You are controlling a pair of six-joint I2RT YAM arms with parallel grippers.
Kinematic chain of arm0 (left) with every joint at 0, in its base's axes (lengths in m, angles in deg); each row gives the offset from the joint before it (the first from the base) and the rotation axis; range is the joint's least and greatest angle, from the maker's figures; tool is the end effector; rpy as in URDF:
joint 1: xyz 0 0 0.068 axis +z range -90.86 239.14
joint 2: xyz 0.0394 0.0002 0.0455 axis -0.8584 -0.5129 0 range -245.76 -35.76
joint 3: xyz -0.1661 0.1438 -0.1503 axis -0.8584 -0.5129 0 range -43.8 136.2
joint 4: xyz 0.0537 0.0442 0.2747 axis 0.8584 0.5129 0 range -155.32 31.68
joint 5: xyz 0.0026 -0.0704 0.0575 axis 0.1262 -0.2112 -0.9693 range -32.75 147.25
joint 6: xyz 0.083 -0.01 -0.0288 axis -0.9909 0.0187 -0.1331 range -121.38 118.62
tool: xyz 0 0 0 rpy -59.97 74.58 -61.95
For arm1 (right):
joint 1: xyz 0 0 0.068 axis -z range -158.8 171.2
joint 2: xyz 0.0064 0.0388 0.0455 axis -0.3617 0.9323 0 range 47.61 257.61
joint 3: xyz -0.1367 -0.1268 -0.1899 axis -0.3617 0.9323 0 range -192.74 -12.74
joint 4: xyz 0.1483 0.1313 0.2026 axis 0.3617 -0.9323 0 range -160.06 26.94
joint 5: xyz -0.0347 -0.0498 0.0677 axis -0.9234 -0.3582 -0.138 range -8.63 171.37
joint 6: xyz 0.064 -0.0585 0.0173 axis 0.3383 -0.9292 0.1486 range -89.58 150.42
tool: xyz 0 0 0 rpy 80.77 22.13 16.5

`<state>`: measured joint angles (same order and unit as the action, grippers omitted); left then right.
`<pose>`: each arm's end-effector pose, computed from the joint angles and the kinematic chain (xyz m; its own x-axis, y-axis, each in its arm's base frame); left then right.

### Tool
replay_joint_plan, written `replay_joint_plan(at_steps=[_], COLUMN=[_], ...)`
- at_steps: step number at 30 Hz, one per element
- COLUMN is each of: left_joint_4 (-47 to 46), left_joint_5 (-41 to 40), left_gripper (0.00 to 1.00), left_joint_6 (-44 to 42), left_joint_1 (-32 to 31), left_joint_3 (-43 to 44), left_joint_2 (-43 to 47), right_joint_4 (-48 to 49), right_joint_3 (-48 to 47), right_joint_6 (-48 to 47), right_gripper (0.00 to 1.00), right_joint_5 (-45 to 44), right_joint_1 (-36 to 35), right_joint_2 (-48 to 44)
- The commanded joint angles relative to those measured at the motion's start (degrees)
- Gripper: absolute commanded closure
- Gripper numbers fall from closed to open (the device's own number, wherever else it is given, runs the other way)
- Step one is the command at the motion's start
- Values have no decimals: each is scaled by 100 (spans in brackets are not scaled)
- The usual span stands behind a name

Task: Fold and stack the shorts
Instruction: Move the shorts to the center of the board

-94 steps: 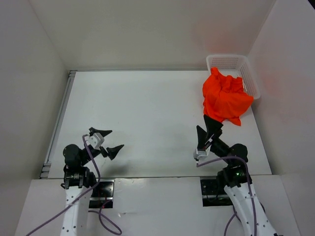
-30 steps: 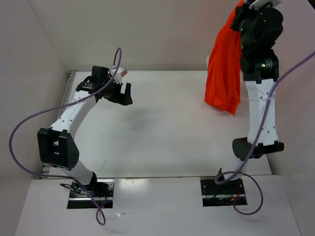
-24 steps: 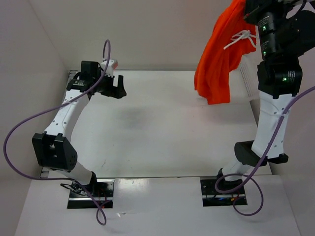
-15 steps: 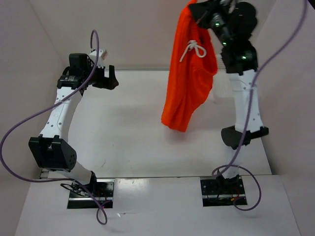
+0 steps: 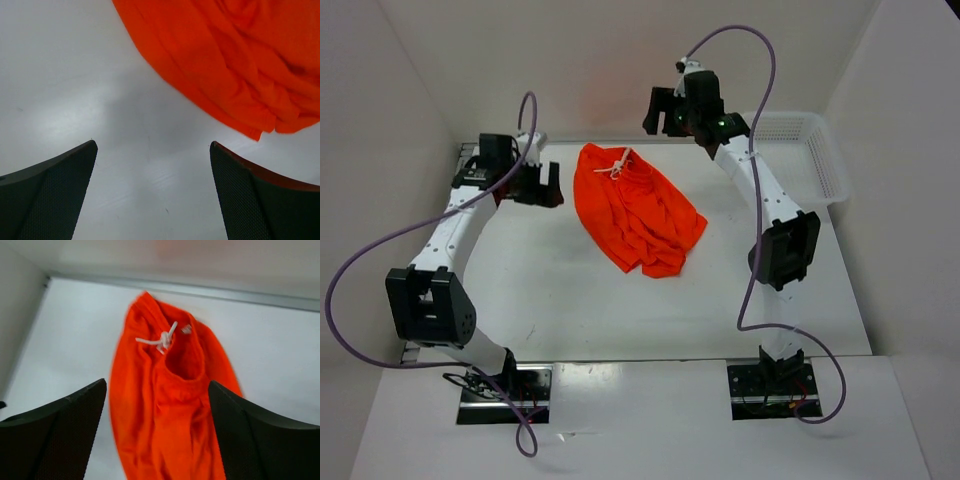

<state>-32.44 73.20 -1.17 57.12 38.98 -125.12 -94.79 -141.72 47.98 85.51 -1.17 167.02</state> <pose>0.4050 -0.0359 0.3044 -0.6360 0.0189 -0.7714 0.2436 0.9535 -0.1774 0.4989 0.2115 0.3838 -0.4658 0.1338 -0.8747 -0.3156 0.8984 0.3054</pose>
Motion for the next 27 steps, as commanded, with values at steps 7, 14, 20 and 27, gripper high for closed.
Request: replay_joint_plan(at_steps=[7,14,20,27], left_joint_4=[324,-132,-441,-599], left_joint_5=[295,463,94,-382], left_gripper=[0,0,0,37], left_joint_6=[-21,-21,-21,-21], left_joint_1=[-1151,-1590,-2328,-2566], left_joint_3=[-1211,-826,-106,115], left_joint_2=[-343,-1275,-2181,-2770], right_joint_4=[518,518,518,571], right_joint_3=[957,207,-232,-294], right_joint_6=[-1632,-1818,-1616,-1502], right_gripper=[25,11,10,71], right_joint_5=[464,904,966,1089], right_joint_1=[66,66,13,-39], right_joint_2=[502,1681,2243,2481])
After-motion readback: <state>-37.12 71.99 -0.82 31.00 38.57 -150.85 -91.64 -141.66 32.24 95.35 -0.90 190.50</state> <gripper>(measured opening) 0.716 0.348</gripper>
